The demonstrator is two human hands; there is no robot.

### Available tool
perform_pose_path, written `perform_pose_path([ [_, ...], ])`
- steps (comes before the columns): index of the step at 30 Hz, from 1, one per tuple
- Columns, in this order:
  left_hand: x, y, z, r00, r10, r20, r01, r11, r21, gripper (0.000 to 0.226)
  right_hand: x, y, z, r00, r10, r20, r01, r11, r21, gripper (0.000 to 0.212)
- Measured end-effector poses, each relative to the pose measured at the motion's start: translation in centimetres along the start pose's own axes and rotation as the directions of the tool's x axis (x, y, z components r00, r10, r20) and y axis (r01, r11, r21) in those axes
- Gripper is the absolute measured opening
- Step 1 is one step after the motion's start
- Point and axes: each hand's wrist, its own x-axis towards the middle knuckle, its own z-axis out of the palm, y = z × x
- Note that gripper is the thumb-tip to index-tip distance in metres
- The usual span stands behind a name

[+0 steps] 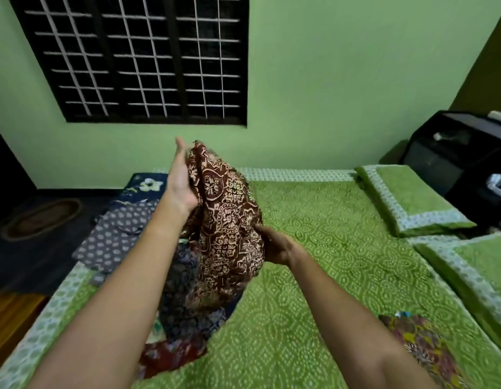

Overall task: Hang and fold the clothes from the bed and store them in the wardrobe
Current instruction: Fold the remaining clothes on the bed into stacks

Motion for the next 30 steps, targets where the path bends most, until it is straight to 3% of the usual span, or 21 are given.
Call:
perform_pose_path([
  [2,0.0,0.9,-1.3,1.000,0.006,0.029,-0.007,0.999,0.035,0.052,-0.5,-2.6,-1.0,0.999,-0.048,0.008,0.048,0.999,0.007,0.033],
  [4,0.4,1.3,-3.0,0.999,0.030,0.027,-0.030,1.000,0.002,0.021,-3.0,-5.6,-0.9,0.987,-0.159,-0.016,0.159,0.970,0.186,0.018],
  [5,0.5,1.3,-3.6,1.000,0.018,-0.024,-0.018,1.000,0.006,0.011,-3.6,-6.7,-1.2,0.978,-0.207,-0.019,0.205,0.948,0.242,0.021],
  [7,1.0,0.3,-5.0,0.978,-0.120,-0.171,0.135,0.988,0.075,0.005,-4.5,-7.5,-1.4,0.976,-0.206,-0.065,0.213,0.969,0.124,0.031],
  [10,1.8,-1.6,-7.7,0.880,-0.271,-0.390,0.385,0.887,0.254,0.021,-4.7,-8.0,-2.5,0.977,-0.129,-0.169,0.117,0.990,-0.079,0.027],
  [12,2.2,-2.4,-9.3,0.845,-0.256,-0.470,0.466,0.784,0.410,0.019,-4.5,-8.8,-3.8,0.962,-0.156,-0.226,0.145,0.987,-0.061,0.019],
  [13,2.8,-2.7,-10.1,0.839,-0.235,-0.492,0.490,0.720,0.492,0.030,-4.3,-9.1,-4.4,0.957,-0.169,-0.235,0.160,0.986,-0.057,0.012],
  [14,3.1,-2.9,-10.6,0.837,-0.208,-0.506,0.502,0.661,0.558,0.035,-4.6,-9.2,-4.5,0.958,-0.173,-0.230,0.153,0.983,-0.104,0.007],
  [16,3.2,-3.3,-10.6,0.835,-0.152,-0.529,0.508,0.584,0.634,0.017,-4.8,-9.1,-4.6,0.937,-0.206,-0.282,0.117,0.946,-0.303,0.006],
  [18,3.5,-3.9,-10.8,0.828,-0.100,-0.551,0.503,0.565,0.654,0.008,-4.9,-8.9,-4.6,0.832,-0.342,-0.438,-0.032,0.758,-0.652,0.007],
  [20,4.5,-4.5,-11.6,0.837,0.019,-0.547,0.462,0.512,0.724,0.031,-5.2,-8.7,-5.1,0.731,-0.472,-0.494,-0.201,0.543,-0.816,0.024],
  [22,5.1,-5.4,-12.8,0.846,0.174,-0.504,0.422,0.359,0.833,0.061,-5.0,-8.3,-5.7,0.695,-0.528,-0.488,-0.141,0.566,-0.812,0.035],
  [24,4.7,-5.7,-12.8,0.869,0.199,-0.452,0.373,0.334,0.865,0.047,-5.3,-7.8,-5.8,0.740,-0.574,-0.349,0.079,0.591,-0.803,0.043],
  [26,4.2,-5.8,-12.4,0.952,0.130,-0.278,0.227,0.312,0.923,0.027,-5.8,-7.7,-5.7,0.843,-0.523,-0.124,0.153,0.454,-0.878,0.054],
  [28,3.3,-5.4,-12.4,0.997,-0.042,-0.069,0.077,0.212,0.974,0.046,-5.9,-7.7,-6.0,0.910,-0.413,-0.037,0.040,0.177,-0.983,0.058],
  [30,2.7,-5.1,-12.6,0.985,-0.174,0.000,-0.003,-0.017,1.000,0.054,-5.3,-7.7,-6.8,0.866,-0.488,-0.111,-0.115,0.021,-0.993,0.044],
])
